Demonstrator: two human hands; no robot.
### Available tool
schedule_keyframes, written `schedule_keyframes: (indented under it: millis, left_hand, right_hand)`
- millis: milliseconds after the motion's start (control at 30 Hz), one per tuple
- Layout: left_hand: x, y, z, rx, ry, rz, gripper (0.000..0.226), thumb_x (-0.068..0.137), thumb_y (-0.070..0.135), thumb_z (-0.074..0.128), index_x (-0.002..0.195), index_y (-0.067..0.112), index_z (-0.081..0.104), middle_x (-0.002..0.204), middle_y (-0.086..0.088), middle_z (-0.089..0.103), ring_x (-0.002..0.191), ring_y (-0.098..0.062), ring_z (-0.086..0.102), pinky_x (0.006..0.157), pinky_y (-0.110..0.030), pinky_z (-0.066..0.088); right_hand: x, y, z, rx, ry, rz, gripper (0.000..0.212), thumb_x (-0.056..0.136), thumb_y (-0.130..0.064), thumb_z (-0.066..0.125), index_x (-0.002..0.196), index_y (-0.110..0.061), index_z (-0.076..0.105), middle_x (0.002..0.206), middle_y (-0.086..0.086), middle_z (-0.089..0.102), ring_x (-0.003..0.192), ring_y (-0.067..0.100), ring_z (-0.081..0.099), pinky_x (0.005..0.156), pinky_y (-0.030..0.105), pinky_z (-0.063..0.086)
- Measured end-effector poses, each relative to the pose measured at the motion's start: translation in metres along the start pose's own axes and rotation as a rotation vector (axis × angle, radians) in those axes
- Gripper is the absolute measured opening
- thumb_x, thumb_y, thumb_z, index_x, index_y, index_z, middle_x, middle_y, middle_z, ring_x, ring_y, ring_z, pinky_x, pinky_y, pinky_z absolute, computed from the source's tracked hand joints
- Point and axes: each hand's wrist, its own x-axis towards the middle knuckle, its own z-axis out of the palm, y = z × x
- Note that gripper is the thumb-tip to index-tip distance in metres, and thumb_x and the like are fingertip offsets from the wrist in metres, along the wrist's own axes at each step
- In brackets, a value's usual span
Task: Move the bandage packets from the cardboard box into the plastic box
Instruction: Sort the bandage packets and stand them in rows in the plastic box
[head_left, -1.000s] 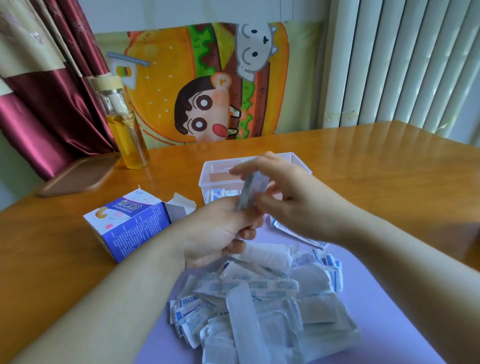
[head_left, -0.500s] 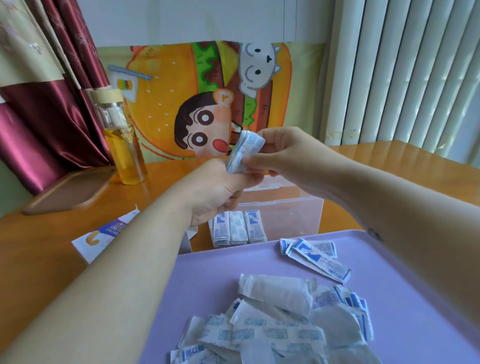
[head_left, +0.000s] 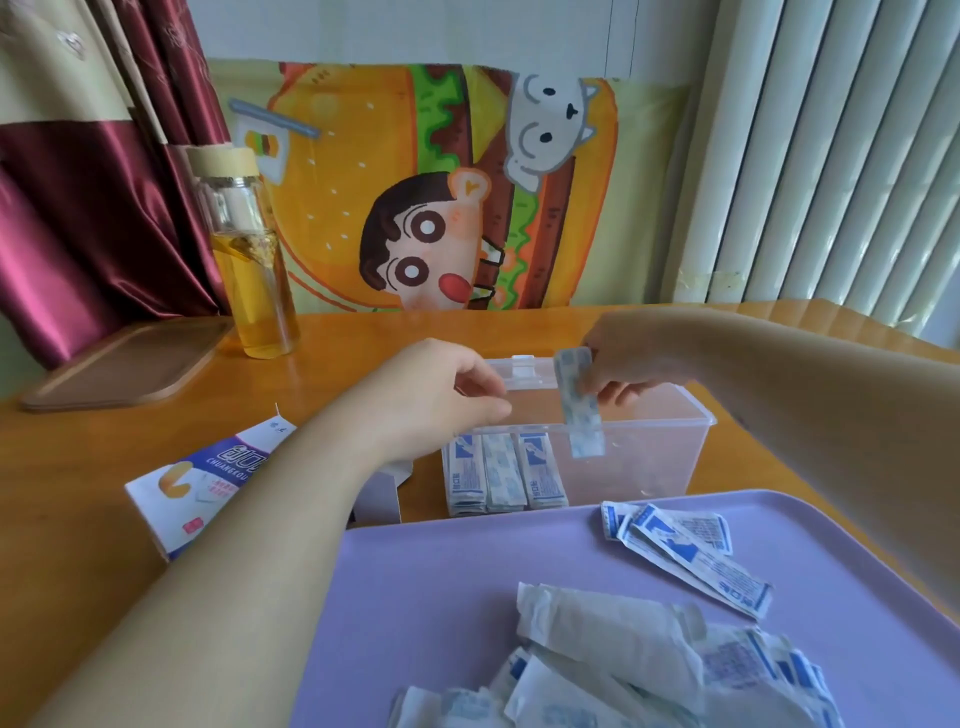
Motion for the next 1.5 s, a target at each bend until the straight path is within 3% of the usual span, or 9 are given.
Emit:
schedule_keyframes:
  millis: [167,333,500,633,833,1033,1267,1400,1500]
  left_hand:
    - [-0.002,0.001,-0.002,-0.014,-0.051,0.023,0.015,0.085,0.033,0.067,0.098,0.028,0.069,0.094,0.016,0.065,0.087,0.002,0.058,0.074,-0.013,0.045]
    - [-0.003,0.0,-0.001,-0.036,-0.065,0.025,0.013,0.085,0.033,0.066,0.098,0.029,0.068,0.094,0.016,0.064,0.087,0.002,0.057,0.076,-0.016,0.046]
    - [-0.002,0.001,0.001,-0.012,-0.075,0.028,0.016,0.087,0.033,0.063,0.102,0.029,0.066,0.097,0.017,0.063,0.088,0.002,0.056,0.076,-0.016,0.046]
    - [-0.001,0.0,0.0,0.002,-0.07,0.019,0.017,0.086,0.035,0.064,0.102,0.03,0.067,0.095,0.018,0.062,0.088,0.002,0.057,0.081,-0.021,0.048]
    - [-0.002,0.0,0.001,0.015,-0.074,0.019,0.019,0.087,0.035,0.063,0.105,0.03,0.066,0.097,0.016,0.063,0.089,0.001,0.057,0.083,-0.025,0.05]
    - [-0.001,-0.001,0.001,0.026,-0.076,0.025,0.019,0.087,0.036,0.063,0.105,0.031,0.065,0.097,0.017,0.062,0.089,0.001,0.056,0.081,-0.02,0.049]
    - [0.0,-0.002,0.002,0.027,-0.07,0.034,0.021,0.087,0.035,0.063,0.107,0.03,0.065,0.096,0.017,0.062,0.089,0.002,0.056,0.078,-0.017,0.047]
    - [0.0,-0.003,0.003,0.021,-0.053,0.043,0.019,0.088,0.034,0.062,0.106,0.03,0.064,0.094,0.017,0.061,0.086,0.003,0.055,0.071,-0.012,0.043]
    - [-0.001,-0.002,0.005,0.038,-0.033,0.053,0.019,0.088,0.032,0.062,0.107,0.03,0.063,0.095,0.018,0.06,0.086,0.004,0.054,0.069,-0.009,0.041]
  right_hand:
    - [0.007,-0.008,0.01,-0.046,-0.178,0.154,0.025,0.09,0.001,0.056,0.115,0.001,0.056,0.081,0.009,0.06,0.07,0.017,0.056,0.066,0.025,0.049]
    - [0.012,-0.01,0.021,-0.184,-0.191,0.181,0.037,0.09,-0.008,0.058,0.126,-0.001,0.052,0.121,0.013,0.061,0.11,0.027,0.06,0.098,0.035,0.047]
    - [0.012,-0.003,0.025,-0.222,-0.242,0.211,0.011,0.089,-0.018,0.064,0.085,-0.008,0.061,0.117,0.01,0.066,0.103,0.02,0.065,0.076,0.025,0.051]
    - [0.012,-0.001,0.026,-0.211,-0.171,0.165,0.025,0.09,-0.016,0.062,0.112,-0.003,0.061,0.124,0.011,0.061,0.113,0.026,0.061,0.085,0.029,0.05]
    - [0.014,0.001,0.025,-0.178,-0.255,0.225,0.016,0.087,-0.017,0.066,0.097,-0.005,0.067,0.109,0.008,0.07,0.099,0.021,0.068,0.094,0.034,0.051]
    - [0.012,0.001,0.026,-0.11,-0.277,0.219,0.016,0.088,-0.009,0.063,0.102,-0.003,0.065,0.115,0.012,0.067,0.102,0.025,0.067,0.094,0.034,0.051]
    - [0.013,0.005,0.023,-0.064,-0.255,0.202,0.006,0.087,-0.008,0.064,0.09,-0.003,0.065,0.111,0.013,0.068,0.097,0.024,0.069,0.086,0.03,0.055]
    - [0.007,0.008,0.021,-0.083,-0.197,0.107,0.009,0.088,-0.012,0.063,0.093,-0.005,0.067,0.102,0.007,0.071,0.077,0.014,0.07,0.064,0.02,0.057]
    - [-0.004,0.01,0.011,-0.13,-0.015,-0.024,0.013,0.089,-0.012,0.06,0.099,-0.005,0.065,0.098,0.008,0.067,0.083,0.021,0.067,0.049,0.015,0.049]
